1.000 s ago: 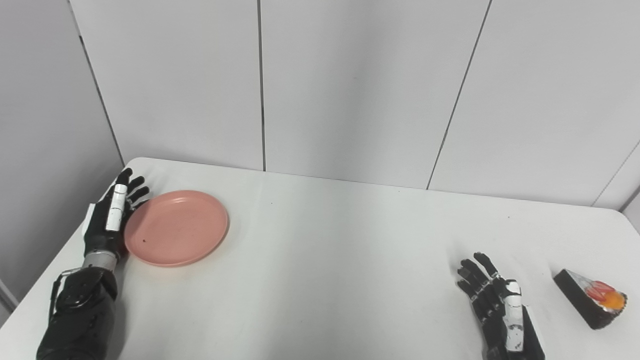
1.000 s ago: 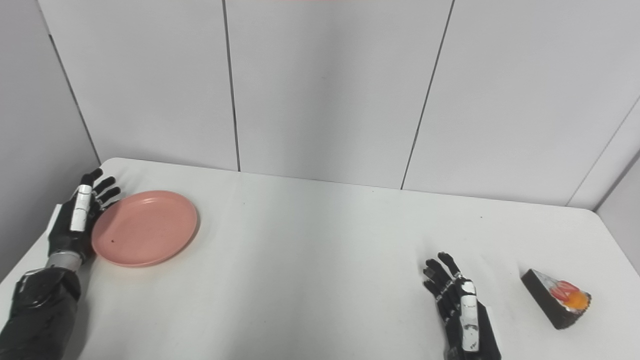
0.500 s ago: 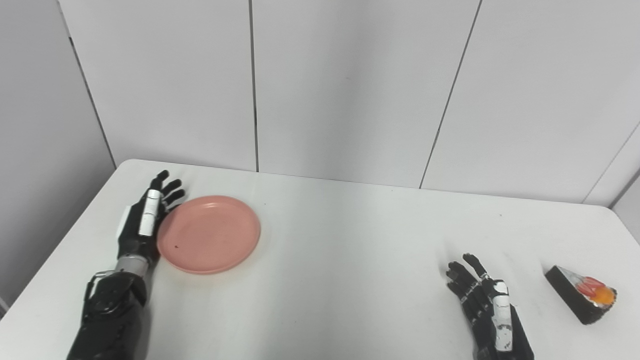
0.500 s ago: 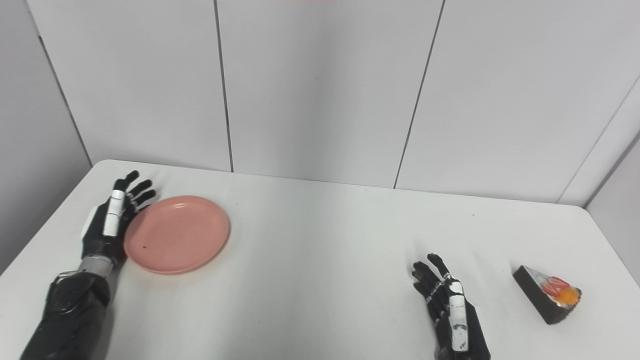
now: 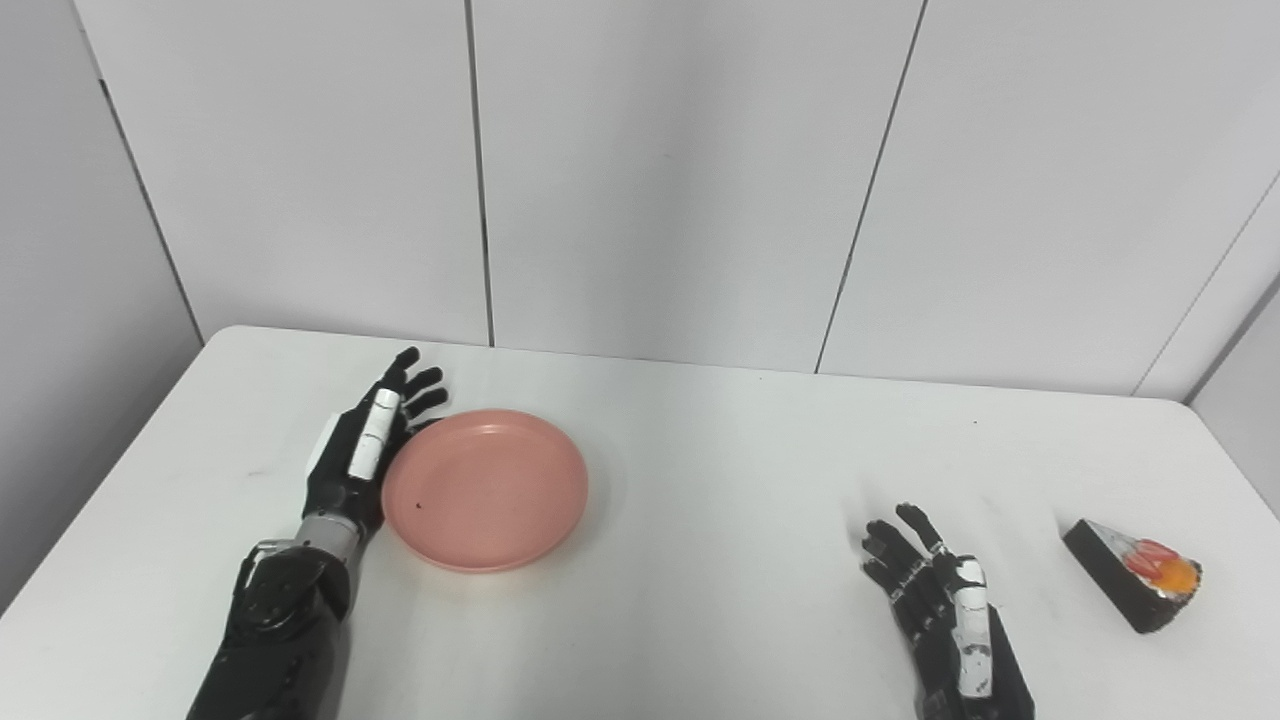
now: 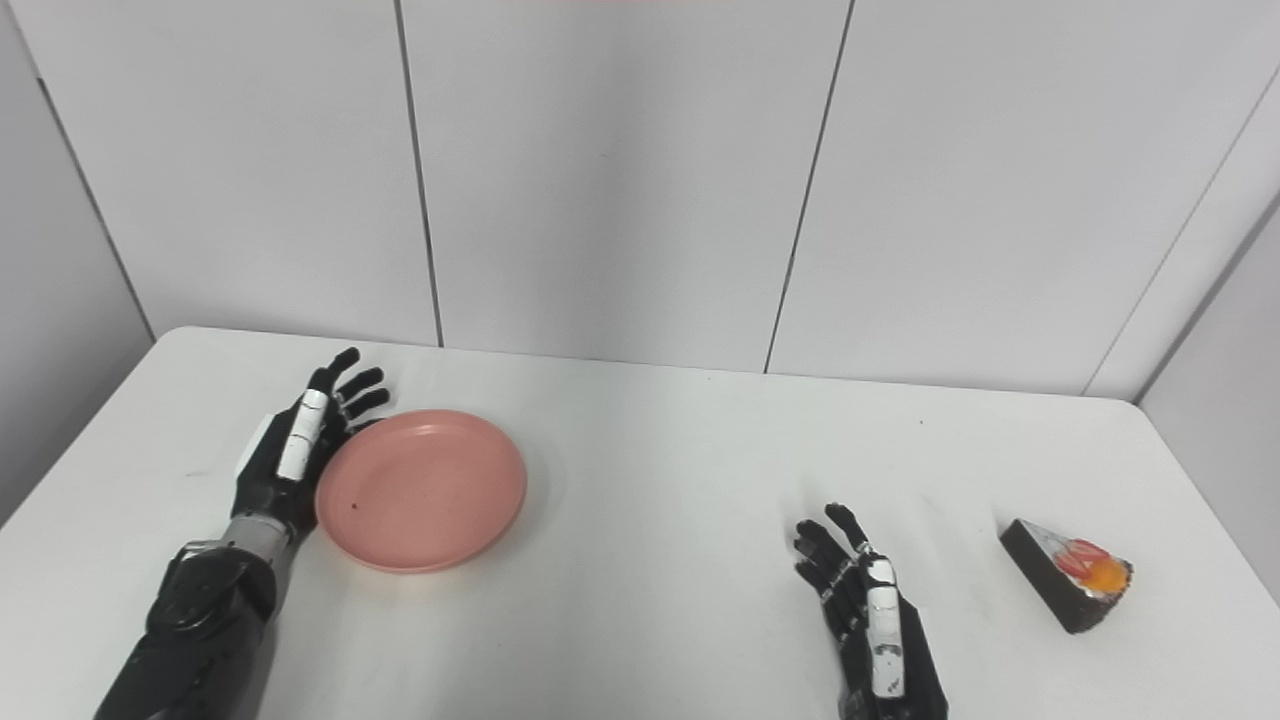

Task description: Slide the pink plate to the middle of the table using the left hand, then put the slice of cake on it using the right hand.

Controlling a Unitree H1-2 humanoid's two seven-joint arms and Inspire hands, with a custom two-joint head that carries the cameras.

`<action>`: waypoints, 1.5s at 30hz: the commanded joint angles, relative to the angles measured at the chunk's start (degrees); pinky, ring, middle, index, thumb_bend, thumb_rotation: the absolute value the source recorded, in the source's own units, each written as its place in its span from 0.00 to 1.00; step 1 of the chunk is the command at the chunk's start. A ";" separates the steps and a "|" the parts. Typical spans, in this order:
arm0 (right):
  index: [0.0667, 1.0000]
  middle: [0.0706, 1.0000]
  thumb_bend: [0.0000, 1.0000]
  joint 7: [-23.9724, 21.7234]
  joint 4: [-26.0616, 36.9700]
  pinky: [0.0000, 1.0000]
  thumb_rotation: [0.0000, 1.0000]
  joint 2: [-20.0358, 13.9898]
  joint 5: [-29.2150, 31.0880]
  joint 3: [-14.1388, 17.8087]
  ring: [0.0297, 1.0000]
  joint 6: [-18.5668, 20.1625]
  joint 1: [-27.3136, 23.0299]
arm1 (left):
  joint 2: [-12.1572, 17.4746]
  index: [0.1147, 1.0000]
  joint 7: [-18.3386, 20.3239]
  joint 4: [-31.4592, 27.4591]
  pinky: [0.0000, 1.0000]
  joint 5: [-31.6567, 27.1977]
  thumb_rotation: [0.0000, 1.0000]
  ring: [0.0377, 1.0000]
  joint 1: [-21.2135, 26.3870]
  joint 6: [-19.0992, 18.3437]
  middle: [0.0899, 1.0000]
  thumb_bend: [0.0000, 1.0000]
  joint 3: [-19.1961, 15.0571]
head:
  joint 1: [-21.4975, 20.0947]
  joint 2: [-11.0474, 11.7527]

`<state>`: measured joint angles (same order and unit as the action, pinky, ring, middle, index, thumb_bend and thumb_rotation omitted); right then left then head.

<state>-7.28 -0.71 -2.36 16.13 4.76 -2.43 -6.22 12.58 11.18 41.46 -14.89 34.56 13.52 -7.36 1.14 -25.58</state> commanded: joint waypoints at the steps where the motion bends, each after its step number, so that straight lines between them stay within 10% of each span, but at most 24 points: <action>1: 0.86 0.79 0.86 0.29 0.95 0.87 0.92 0.37 -0.27 -0.51 0.84 2.02 0.73 | -1.51 0.90 0.61 0.40 0.71 0.60 0.86 0.84 -0.61 -1.33 0.85 0.83 0.72 | -0.56 -0.25; 45: 0.84 0.75 0.89 5.08 -0.07 0.84 0.90 5.13 -6.48 -3.79 0.80 2.18 -0.84 | -14.77 0.90 -7.62 -21.39 0.92 -1.08 0.95 0.93 -6.77 -21.19 0.90 0.76 -0.39 | -21.50 -0.69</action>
<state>-2.11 -0.06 2.30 9.89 1.25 -0.86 -6.86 -1.97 3.52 20.42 -15.35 28.54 -5.88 -7.71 -20.39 -26.19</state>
